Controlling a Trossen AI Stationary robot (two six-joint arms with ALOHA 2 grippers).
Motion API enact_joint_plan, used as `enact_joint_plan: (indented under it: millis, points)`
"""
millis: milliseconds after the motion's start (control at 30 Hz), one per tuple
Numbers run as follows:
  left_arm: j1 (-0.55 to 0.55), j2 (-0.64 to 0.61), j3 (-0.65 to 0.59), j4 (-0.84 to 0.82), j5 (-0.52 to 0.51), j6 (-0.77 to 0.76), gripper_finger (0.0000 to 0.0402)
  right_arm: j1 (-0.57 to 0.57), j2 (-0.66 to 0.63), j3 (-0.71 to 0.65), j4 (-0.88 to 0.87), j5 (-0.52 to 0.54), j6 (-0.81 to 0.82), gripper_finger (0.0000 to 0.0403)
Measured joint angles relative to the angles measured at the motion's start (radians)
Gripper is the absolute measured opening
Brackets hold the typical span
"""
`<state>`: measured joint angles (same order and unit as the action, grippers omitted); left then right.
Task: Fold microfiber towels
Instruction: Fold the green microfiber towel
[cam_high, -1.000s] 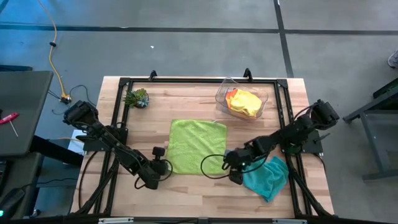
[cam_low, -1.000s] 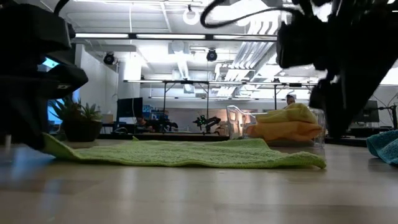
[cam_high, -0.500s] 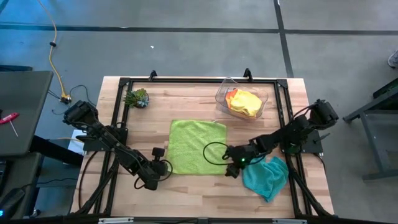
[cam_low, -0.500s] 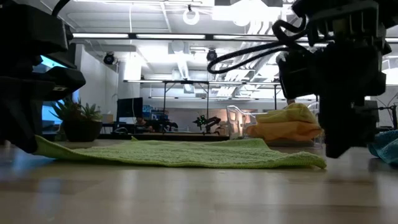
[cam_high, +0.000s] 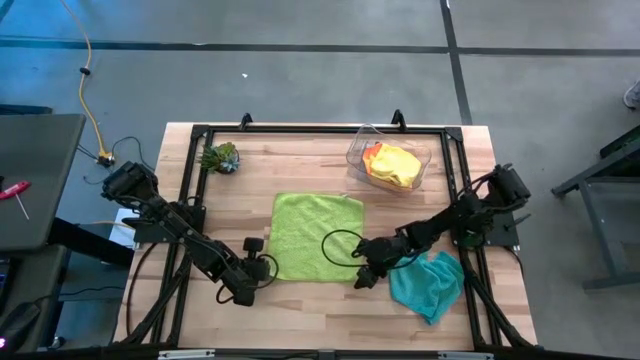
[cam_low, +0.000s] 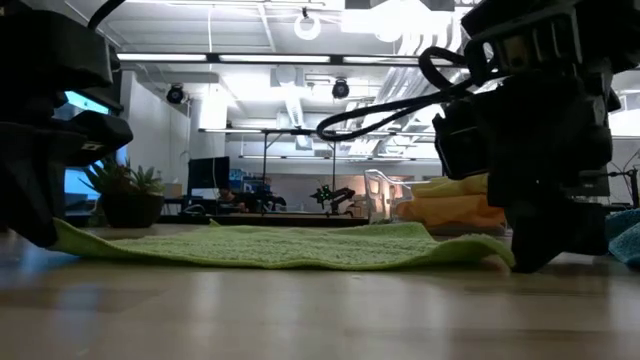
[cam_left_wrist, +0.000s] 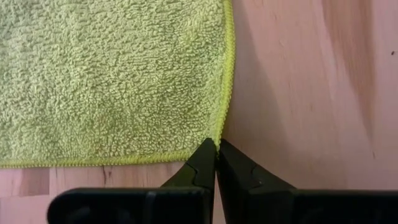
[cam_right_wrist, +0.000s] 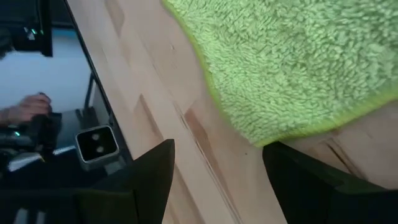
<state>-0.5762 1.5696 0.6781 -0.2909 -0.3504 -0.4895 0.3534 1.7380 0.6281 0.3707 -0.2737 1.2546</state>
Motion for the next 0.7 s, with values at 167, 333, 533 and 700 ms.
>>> enact_joint_plan:
  millis: [167, 333, 533, 700]
  points:
    - [0.0, 0.0, 0.0, 0.001, 0.0, -0.006, 0.0, 0.007, 0.001, 0.002, -0.023, 0.029, 0.002, 0.024]
    - [0.0, 0.0, 0.0, 0.0, 0.003, -0.006, 0.0, 0.011, 0.001, 0.001, -0.023, 0.082, 0.022, 0.022]
    - [0.0, 0.0, 0.0, 0.0, 0.003, -0.008, 0.0, 0.005, 0.004, 0.0, -0.008, 0.143, 0.032, 0.016]
    - [0.0, 0.0, 0.0, 0.0, 0.003, -0.009, 0.0, 0.002, 0.004, 0.0, -0.032, 0.203, 0.075, 0.0083]
